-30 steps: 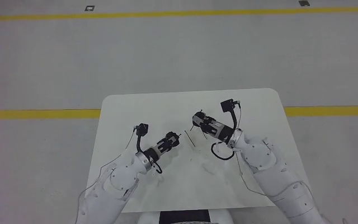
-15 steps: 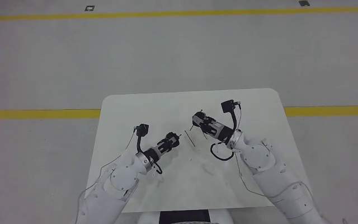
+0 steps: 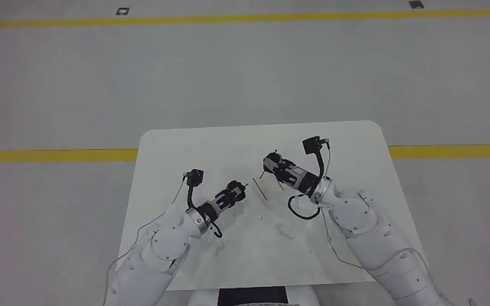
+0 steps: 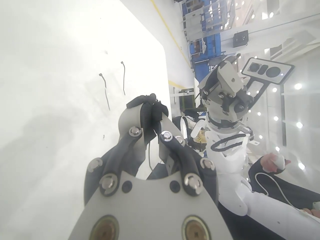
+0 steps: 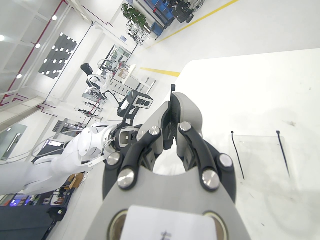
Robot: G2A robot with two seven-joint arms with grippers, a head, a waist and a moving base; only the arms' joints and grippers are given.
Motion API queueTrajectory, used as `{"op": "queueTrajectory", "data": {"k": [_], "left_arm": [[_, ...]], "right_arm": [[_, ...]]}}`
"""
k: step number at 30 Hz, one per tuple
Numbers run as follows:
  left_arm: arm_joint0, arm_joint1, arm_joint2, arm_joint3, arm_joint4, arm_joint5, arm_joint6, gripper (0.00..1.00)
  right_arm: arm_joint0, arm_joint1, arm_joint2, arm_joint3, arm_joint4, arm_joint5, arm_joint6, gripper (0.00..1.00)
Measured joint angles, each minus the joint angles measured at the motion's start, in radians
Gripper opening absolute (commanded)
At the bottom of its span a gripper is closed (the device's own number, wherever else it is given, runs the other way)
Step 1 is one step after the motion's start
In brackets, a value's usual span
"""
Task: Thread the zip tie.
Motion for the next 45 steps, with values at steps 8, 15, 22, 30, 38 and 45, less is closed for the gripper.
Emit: {"op": "queueTrajectory", "data": {"k": [8,15,22,30,38,45], "left_arm": [[-0.031,0.000,-0.004,-0.091,-0.065,0.124,-0.027,0.00],[-0.034,0.005,-0.014,-0.131,-0.064,0.245,-0.042,0.00],[-0.022,0.010,-0.031,-0.143,-0.099,0.263,-0.061,0.00],[-0.019,0.013,-0.040,-0.134,-0.108,0.236,-0.061,0.00],[-0.019,0.013,-0.040,-0.134,-0.108,0.236,-0.061,0.00],[-0.019,0.013,-0.040,-0.134,-0.108,0.236,-0.061,0.00]], "right_arm": [[0.000,0.000,0.000,0.000,0.000,0.000,0.000,0.00],[0.000,0.000,0.000,0.000,0.000,0.000,0.000,0.00],[0.000,0.000,0.000,0.000,0.000,0.000,0.000,0.00],[0.007,0.003,-0.020,-0.057,-0.052,0.000,-0.060,0.00],[0.047,0.014,-0.092,-0.037,-0.113,0.000,-0.122,0.00],[0.067,0.031,-0.179,-0.002,-0.145,0.000,-0.235,0.00]]}}
